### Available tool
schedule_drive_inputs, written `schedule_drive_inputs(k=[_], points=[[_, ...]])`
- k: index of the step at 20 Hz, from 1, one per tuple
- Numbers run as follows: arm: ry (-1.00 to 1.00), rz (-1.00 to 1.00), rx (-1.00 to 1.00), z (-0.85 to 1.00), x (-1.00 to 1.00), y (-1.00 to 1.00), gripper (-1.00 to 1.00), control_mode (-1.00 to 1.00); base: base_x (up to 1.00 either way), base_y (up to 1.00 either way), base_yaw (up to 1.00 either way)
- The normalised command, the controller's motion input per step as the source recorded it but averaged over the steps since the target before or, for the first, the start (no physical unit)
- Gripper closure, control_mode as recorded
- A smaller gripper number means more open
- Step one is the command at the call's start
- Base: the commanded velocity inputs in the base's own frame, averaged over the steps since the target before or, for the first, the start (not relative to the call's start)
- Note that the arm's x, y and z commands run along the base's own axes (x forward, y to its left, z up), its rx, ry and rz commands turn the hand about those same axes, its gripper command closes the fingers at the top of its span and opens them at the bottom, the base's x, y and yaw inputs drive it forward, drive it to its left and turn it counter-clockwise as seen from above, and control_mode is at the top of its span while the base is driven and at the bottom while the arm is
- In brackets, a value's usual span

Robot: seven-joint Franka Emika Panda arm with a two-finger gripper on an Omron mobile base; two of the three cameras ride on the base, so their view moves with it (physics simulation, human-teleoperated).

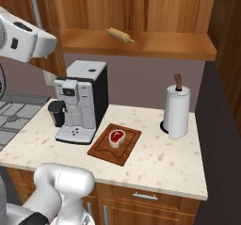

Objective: Open the cabinet, retrieve the rolling pin, and place it next to the meat on the cutting board to prepare for tenderizing.

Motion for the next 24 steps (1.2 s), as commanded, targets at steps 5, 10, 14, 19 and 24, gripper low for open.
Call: schedule_drive_inputs(k=[5,10,14,19,24], points=[[0.09,0.0,0.29,0.11,-0.21,-0.68,-1.0,-1.0,0.0,0.0,0.0],[0.06,0.1,0.25,-0.13,0.04,-0.61,-1.0,-1.0,0.0,0.0,0.0],[0.02,0.14,0.26,-0.36,0.1,-0.4,-1.0,-1.0,0.0,0.0,0.0],[0.0,0.16,0.25,-0.46,0.19,-0.11,-1.0,-1.0,0.0,0.0,0.0],[0.0,0.17,0.21,-0.19,0.49,0.02,-1.0,-1.0,0.0,0.0,0.0]])
